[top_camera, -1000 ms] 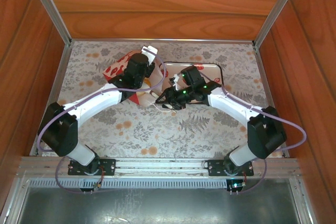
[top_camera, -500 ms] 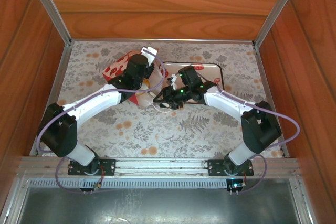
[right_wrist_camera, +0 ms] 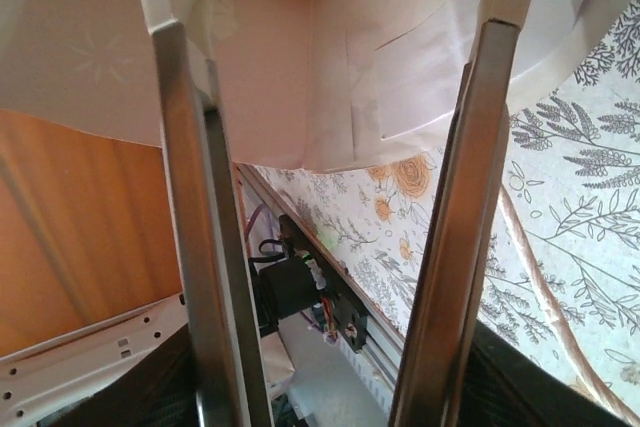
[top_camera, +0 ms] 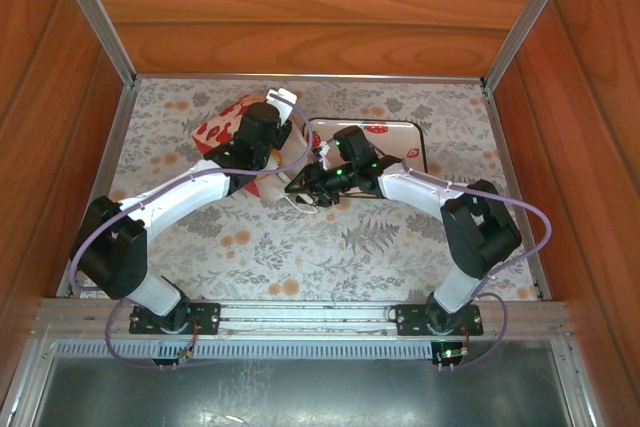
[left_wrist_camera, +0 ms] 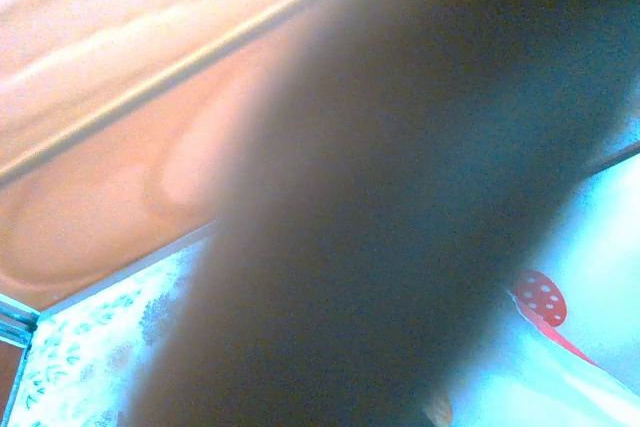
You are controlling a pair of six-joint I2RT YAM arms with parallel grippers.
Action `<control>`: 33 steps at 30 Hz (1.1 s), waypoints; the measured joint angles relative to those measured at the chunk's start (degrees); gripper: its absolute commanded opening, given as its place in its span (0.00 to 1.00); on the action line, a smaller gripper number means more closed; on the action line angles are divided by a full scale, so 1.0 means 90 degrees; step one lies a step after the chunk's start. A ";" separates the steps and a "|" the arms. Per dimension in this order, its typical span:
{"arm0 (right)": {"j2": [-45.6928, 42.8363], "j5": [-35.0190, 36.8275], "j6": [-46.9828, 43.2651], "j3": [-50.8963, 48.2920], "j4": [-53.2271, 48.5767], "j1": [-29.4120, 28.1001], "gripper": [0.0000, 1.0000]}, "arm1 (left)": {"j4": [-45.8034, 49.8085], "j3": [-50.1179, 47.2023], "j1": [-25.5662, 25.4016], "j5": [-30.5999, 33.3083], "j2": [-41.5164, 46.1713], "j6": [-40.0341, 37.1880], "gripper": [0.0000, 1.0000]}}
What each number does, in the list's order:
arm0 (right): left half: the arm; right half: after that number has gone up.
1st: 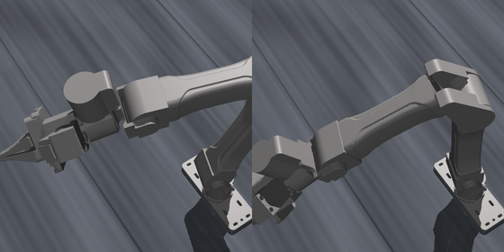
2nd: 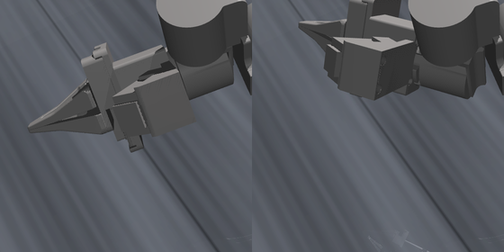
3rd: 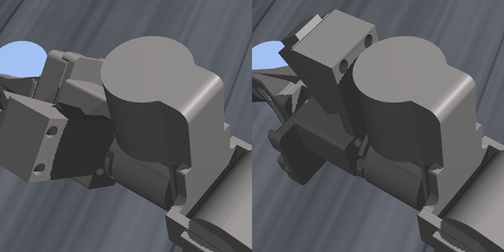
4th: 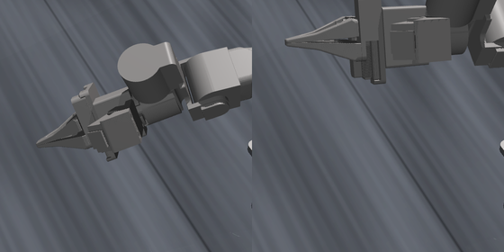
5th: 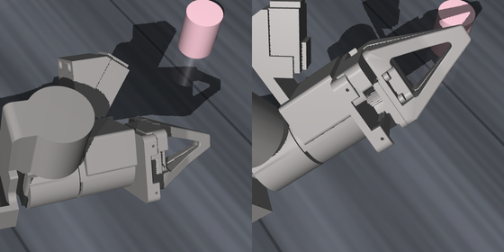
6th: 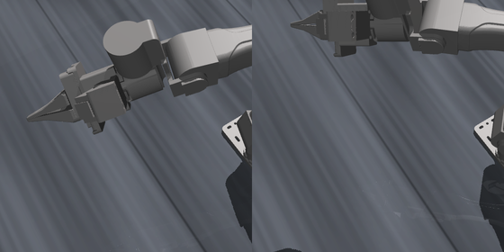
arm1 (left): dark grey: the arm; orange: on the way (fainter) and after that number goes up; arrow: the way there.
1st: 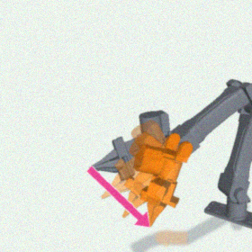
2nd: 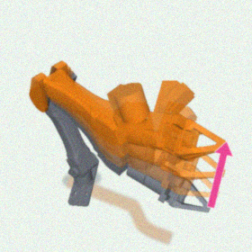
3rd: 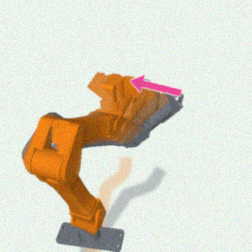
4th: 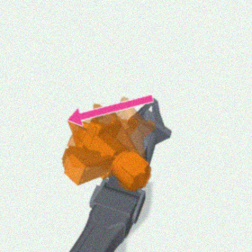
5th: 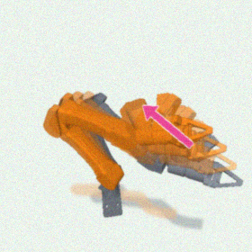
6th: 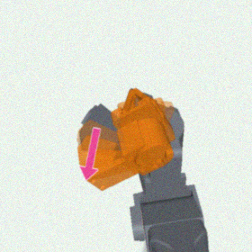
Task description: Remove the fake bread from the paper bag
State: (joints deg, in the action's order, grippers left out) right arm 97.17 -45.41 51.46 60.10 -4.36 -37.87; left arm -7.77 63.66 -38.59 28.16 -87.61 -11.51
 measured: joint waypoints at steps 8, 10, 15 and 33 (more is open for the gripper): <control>0.0000 0.0044 -0.0070 0.0058 -0.0121 0.0000 0.08 | 0.0002 0.0000 0.0000 0.0007 0.0000 0.0000 0.00; 0.0000 0.0104 -0.0180 0.0134 -0.0291 0.0000 0.06 | 0.0000 0.0000 0.0000 0.0024 0.0000 0.0000 0.00; -0.0240 0.0316 -0.0437 0.0189 -0.0716 -0.0002 0.00 | -0.0022 0.0000 0.0000 0.0085 0.0000 0.0000 0.00; -0.1996 0.1214 -0.0911 0.0272 -0.2441 -0.0090 0.00 | -0.0189 0.0206 0.0097 0.0852 -0.0272 0.0146 0.00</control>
State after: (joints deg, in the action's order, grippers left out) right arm 79.20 -34.48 43.27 62.54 -26.33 -38.68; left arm -9.47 65.52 -37.71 35.83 -90.06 -10.20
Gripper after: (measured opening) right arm 0.277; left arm 0.063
